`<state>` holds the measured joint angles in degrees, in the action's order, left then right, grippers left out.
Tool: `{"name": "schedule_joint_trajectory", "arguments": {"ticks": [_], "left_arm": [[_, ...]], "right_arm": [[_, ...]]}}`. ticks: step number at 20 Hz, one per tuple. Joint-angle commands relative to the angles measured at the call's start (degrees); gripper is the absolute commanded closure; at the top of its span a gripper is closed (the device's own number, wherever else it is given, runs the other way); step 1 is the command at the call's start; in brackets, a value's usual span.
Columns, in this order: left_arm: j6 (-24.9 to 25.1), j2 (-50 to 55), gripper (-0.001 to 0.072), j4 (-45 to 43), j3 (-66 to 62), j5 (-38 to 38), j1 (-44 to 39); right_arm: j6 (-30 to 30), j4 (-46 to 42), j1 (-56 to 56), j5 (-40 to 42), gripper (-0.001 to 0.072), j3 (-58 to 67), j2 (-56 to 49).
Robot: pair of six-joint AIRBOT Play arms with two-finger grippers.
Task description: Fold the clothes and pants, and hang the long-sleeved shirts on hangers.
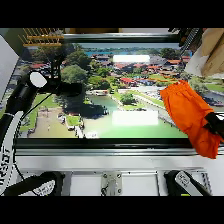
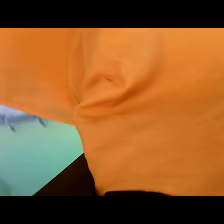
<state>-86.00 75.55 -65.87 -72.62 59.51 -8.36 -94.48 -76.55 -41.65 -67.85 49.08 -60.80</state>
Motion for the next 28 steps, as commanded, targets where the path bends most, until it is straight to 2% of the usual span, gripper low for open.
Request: {"name": "schedule_joint_trajectory", "arguments": {"ticks": [1, 6, 7, 8, 9, 10, 13, 14, 16, 20, 22, 25, 28], "left_arm": [[0.09, -0.02, 0.0692, -0.07, 0.02, 0.09, -0.04], [0.09, -0.02, 0.0693, -0.11, 0.04, 0.61, -0.04], [0.09, 0.0, 0.0692, -0.09, 0.04, 0.61, -0.04], [0.09, 0.0, 0.0692, -0.11, 0.04, 0.61, -0.04], [0.09, 0.0, 0.0692, -0.09, 0.04, 0.61, -0.04], [0.09, 0.0, 0.0692, -0.11, 0.04, 0.63, -0.04], [0.11, 0.0, 0.0692, -0.11, 0.04, 1.01, -0.04], [0.09, 0.0, 0.0692, -0.11, 0.04, 1.09, -0.04], [0.09, 0.0, 0.0692, -0.07, 0.04, 1.18, -0.09], [0.07, 0.0, 0.0692, -0.07, 0.02, 1.2, -0.11], [0.07, 0.0, 0.0692, -0.07, 0.02, 0.59, -0.11], [0.07, 0.0, 0.0693, -0.07, 0.02, -0.15, -0.11], [0.09, 0.0, 0.0692, -0.07, 0.02, -0.15, -0.11]], "right_arm": [[-1.6, -1.6, 4.74, -5.77, 0.0708, -2.05, 0.44], [-5.18, -12.52, 4.94, -8.44, 0.0688, -2.05, 2.89], [-5.16, -13.05, 4.85, -9.2, 0.053, -2.05, 3.32], [-5.07, -13.07, 4.7, -9.86, 0.021, -2.05, 3.65], [-4.5, -14.23, 4.66, -10.49, -0.0007, -1.86, 4.13], [-4.57, -17.33, 4.68, -11.21, -0.0006, -1.36, 4.74], [-6.78, -34.67, 4.68, -14.08, -0.0005, 2.78, 7.63], [-6.69, -35.76, 4.68, -13.86, -0.0004, 4.79, 9.31], [-5.27, -30.01, 6.14, -11.13, -0.0005, 7.19, 13.75], [4.02, -1.2, 17.14, -4.28, -0.0004, 6.45, 21.86], [8.39, 9.51, 26.1, -2.6, -0.0005, 5.66, 22.18], [9.25, 10.75, 39.21, -2.4, -0.0004, 5.38, 20.63], [9.25, 10.4, 46.6, -2.43, 0.0003, 5.38, 18.82]]}}
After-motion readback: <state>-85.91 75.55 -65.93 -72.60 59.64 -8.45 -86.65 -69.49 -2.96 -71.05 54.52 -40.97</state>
